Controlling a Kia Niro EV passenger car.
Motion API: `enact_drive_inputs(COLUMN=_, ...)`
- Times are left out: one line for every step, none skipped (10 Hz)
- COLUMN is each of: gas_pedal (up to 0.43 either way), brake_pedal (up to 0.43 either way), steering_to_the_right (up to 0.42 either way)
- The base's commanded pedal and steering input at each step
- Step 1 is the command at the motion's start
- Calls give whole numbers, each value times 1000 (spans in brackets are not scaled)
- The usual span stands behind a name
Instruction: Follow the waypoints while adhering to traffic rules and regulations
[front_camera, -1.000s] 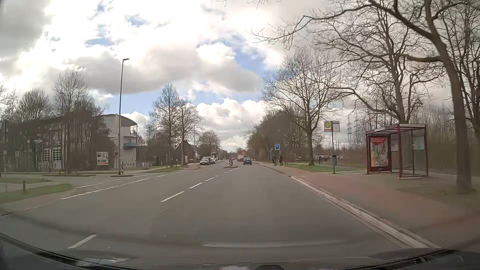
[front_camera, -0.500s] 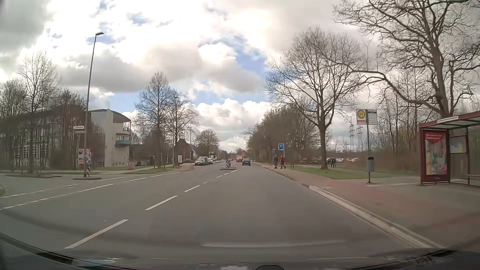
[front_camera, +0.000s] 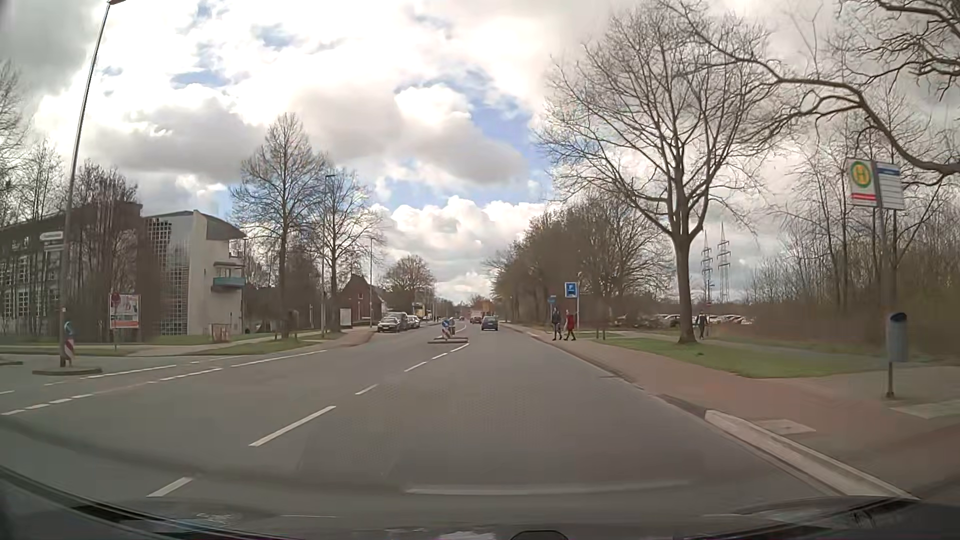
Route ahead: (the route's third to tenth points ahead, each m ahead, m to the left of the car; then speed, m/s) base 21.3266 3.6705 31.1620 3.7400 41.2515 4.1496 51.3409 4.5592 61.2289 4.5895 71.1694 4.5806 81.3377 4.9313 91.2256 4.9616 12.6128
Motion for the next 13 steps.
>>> enact_drive_inputs(gas_pedal=169, brake_pedal=0, steering_to_the_right=2)
enact_drive_inputs(gas_pedal=169, brake_pedal=0, steering_to_the_right=2)
enact_drive_inputs(gas_pedal=169, brake_pedal=0, steering_to_the_right=3)
enact_drive_inputs(gas_pedal=169, brake_pedal=0, steering_to_the_right=3)
enact_drive_inputs(gas_pedal=169, brake_pedal=0, steering_to_the_right=2)
enact_drive_inputs(gas_pedal=169, brake_pedal=0, steering_to_the_right=2)
enact_drive_inputs(gas_pedal=169, brake_pedal=0, steering_to_the_right=2)
enact_drive_inputs(gas_pedal=169, brake_pedal=0, steering_to_the_right=3)
enact_drive_inputs(gas_pedal=169, brake_pedal=0, steering_to_the_right=2)
enact_drive_inputs(gas_pedal=177, brake_pedal=0, steering_to_the_right=3)
enact_drive_inputs(gas_pedal=177, brake_pedal=0, steering_to_the_right=3)
enact_drive_inputs(gas_pedal=177, brake_pedal=0, steering_to_the_right=2)
enact_drive_inputs(gas_pedal=189, brake_pedal=0, steering_to_the_right=0)
